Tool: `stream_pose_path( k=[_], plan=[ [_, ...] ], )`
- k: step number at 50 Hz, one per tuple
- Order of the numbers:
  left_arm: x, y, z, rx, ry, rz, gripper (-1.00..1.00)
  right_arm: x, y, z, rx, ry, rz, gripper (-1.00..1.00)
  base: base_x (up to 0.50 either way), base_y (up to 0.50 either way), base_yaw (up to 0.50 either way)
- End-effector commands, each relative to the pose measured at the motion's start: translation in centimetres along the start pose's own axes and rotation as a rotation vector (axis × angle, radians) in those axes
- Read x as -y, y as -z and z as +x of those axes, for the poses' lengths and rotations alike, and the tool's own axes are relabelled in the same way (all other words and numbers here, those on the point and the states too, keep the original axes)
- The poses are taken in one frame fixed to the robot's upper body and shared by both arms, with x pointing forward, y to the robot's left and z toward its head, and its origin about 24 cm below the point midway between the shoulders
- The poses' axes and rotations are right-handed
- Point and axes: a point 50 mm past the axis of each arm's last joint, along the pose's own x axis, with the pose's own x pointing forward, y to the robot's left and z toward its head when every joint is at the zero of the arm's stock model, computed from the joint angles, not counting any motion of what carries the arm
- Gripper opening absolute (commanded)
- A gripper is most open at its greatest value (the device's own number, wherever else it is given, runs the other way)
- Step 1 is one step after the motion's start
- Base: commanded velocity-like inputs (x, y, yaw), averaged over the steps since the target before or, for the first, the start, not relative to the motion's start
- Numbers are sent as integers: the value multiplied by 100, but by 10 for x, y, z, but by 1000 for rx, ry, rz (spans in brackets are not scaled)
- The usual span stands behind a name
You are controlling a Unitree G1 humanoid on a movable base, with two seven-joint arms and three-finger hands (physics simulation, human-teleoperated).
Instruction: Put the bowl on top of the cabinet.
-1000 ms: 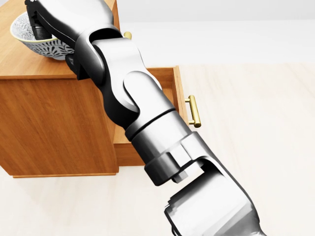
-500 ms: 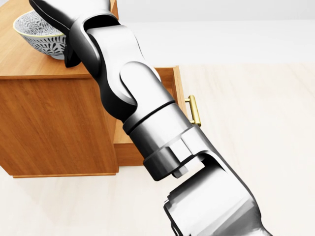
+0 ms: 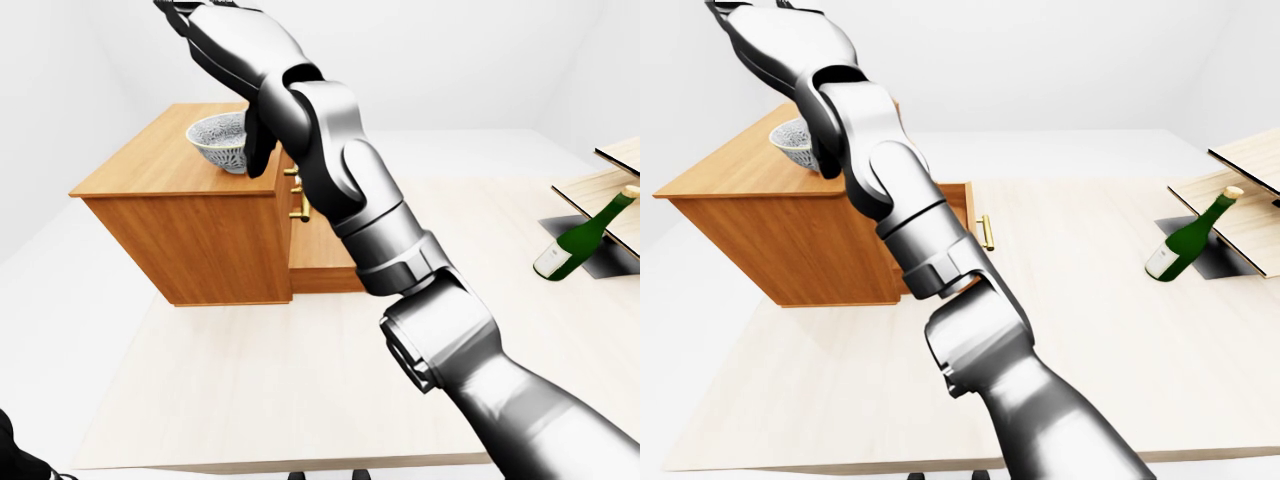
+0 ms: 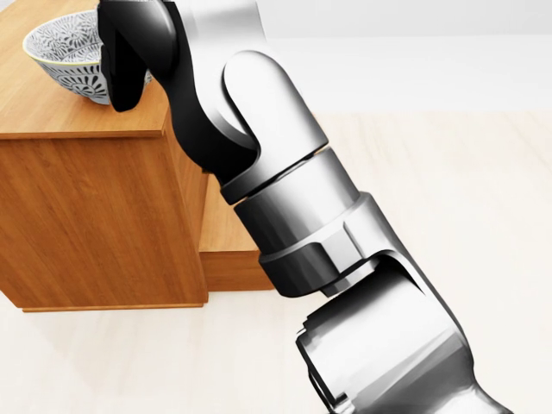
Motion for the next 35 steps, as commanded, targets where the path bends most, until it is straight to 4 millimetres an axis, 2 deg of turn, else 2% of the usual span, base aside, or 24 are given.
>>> stream_pose_path(
  k=[1,7,15,21,35],
  plan=[
    [0,0,0,3,1,0,100,29,-8,-9,48,42,-24,100,0,0,0],
    [1,0,-1,1,4,2,100,46,-7,-15,58,75,-34,100,0,0,0],
    [2,1,-1,4,9,8,100,57,-7,-22,70,97,-45,100,0,0,0],
    [1,1,-1,9,11,14,100,73,2,-30,67,138,-40,100,0,0,0],
    [3,2,-3,13,18,22,100,115,12,-61,94,262,-67,100,0,0,0]
  ],
)
